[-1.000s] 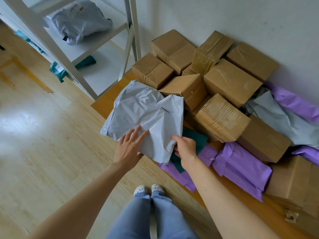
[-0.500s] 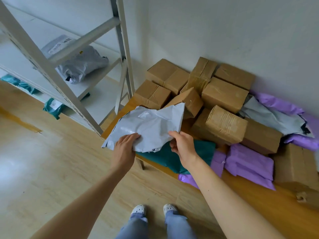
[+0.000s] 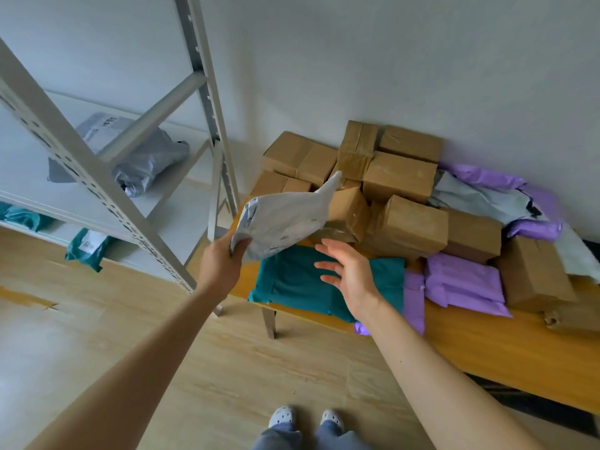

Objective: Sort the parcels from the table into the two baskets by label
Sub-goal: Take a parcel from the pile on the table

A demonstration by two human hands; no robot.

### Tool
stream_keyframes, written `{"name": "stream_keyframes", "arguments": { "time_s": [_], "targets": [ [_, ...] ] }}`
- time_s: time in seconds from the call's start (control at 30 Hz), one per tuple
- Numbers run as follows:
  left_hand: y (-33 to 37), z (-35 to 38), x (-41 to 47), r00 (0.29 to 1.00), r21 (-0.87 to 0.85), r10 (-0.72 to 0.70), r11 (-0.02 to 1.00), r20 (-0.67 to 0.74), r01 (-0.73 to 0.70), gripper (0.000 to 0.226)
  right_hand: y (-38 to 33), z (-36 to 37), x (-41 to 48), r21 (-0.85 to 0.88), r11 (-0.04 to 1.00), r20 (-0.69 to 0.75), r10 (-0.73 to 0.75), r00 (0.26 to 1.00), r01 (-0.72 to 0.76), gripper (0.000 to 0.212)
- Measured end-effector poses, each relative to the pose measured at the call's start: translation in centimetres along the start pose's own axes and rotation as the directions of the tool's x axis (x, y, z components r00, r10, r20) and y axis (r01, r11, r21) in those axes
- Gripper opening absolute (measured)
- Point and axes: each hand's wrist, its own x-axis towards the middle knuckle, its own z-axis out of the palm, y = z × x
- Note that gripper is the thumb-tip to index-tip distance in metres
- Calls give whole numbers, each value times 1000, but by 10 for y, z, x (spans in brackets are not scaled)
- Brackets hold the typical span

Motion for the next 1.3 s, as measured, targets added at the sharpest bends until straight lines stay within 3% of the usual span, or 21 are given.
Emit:
{"name": "stream_keyframes", "arguments": {
  "time_s": [0.17, 0.3, 0.47, 0.53, 0.6, 0.7, 0.8, 0.93, 1.1, 1.2, 1.3],
  "targets": [
    [16, -13, 6, 997, -70, -70, 995, 44, 73, 32, 2, -13, -3, -6, 1000, -47, 7, 999, -7, 19],
    [43, -19, 4, 995, -211, -87, 973, 46, 95, 22, -4, -27, -5, -21, 1000, -60, 12, 998, -13, 15],
    [74, -18, 5, 988, -444, -146, 883, 48, 152, 7, -14, -34, -5, 4, 999, -75, 46, 996, -45, 13],
    [91, -13, 5, 981, -501, -191, 845, 46, 188, 16, -20, -33, -7, 49, 997, -65, 70, 995, -67, 14],
    [107, -6, 7, 977, -542, -204, 816, 54, 200, 11, -26, -30, -11, 69, 994, -45, 88, 995, -84, 20],
    [128, -3, 9, 980, -560, -184, 806, 71, 191, 7, -29, -27, -21, 35, 995, 40, 95, 995, -97, 20],
    [147, -11, 9, 990, -609, -129, 781, 61, 139, 8, -28, -27, -32, 44, 993, 217, 94, 972, -105, 27],
    [173, -20, 10, 996, -727, -78, 682, 36, 79, 6, -33, -28, -40, 51, 987, 388, 123, 913, -155, 30],
    [196, -1, 19, 983, -823, -163, 567, -82, 25, 12, -47, -24, -43, 14, 998, 486, 53, 872, -68, 25],
    [204, 17, 15, 978, -843, -172, 537, -122, -11, 13, -61, -17, -43, 150, 989, 407, -64, 911, 3, 25],
    [206, 30, 9, 986, -852, -145, 523, -86, 2, 15, -78, -17, -41, 419, 908, 288, -112, 951, -20, 28]
  ]
}}
